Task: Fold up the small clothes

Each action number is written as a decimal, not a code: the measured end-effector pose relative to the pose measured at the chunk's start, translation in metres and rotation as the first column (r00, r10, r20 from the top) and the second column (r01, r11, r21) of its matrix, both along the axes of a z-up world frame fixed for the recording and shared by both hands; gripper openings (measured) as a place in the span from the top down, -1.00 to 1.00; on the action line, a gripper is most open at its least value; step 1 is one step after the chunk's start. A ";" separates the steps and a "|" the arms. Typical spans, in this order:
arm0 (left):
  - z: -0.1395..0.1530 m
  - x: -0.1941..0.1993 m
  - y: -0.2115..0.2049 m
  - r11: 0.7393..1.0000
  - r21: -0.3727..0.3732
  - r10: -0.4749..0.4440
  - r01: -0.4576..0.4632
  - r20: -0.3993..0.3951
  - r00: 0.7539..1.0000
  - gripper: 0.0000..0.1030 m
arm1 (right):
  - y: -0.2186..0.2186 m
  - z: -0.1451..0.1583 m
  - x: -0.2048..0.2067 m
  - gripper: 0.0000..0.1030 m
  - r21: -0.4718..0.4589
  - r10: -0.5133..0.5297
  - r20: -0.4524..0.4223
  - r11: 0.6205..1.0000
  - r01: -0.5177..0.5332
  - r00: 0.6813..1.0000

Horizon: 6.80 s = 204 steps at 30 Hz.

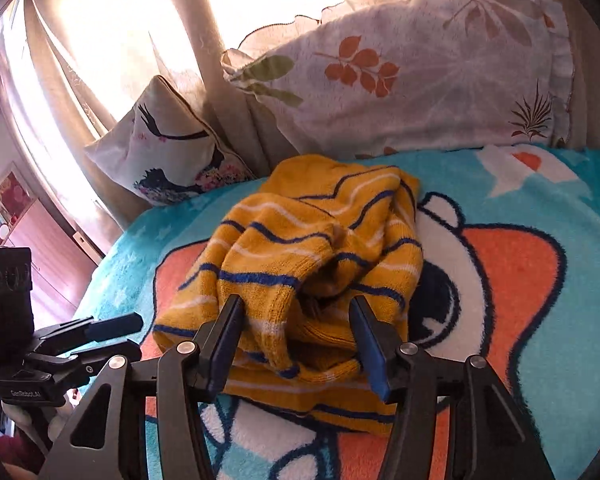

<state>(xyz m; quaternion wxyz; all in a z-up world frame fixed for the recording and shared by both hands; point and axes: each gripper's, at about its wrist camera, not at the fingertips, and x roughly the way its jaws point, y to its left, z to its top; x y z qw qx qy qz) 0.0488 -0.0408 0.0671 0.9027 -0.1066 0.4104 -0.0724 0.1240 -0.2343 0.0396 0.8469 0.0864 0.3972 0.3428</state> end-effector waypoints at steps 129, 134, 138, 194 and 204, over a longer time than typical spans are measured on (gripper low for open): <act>-0.005 -0.073 0.012 0.967 0.183 0.171 -0.177 0.047 0.984 -0.12 | -0.013 -0.022 -0.084 -0.03 -0.013 -0.290 -0.005 0.957 0.290 0.957; -0.002 -0.075 0.012 0.975 0.153 0.152 -0.158 0.052 0.987 -0.16 | -0.036 -0.016 -0.094 -0.14 0.038 -0.326 -0.032 0.944 0.328 0.945; -0.001 -0.061 0.027 0.990 0.049 0.131 -0.132 0.036 0.991 -0.26 | -0.057 -0.004 -0.081 -0.45 0.050 -0.361 -0.038 0.931 0.362 0.932; 0.020 -0.044 0.069 0.959 0.065 0.264 -0.275 0.143 0.954 -0.36 | 0.091 -0.005 0.009 -0.21 0.136 -0.032 -0.127 0.989 0.049 0.991; 0.061 -0.100 0.047 0.808 0.263 0.373 -0.527 0.463 0.804 -1.00 | 0.047 0.013 -0.053 -0.25 0.119 -0.219 -0.029 0.968 0.221 0.975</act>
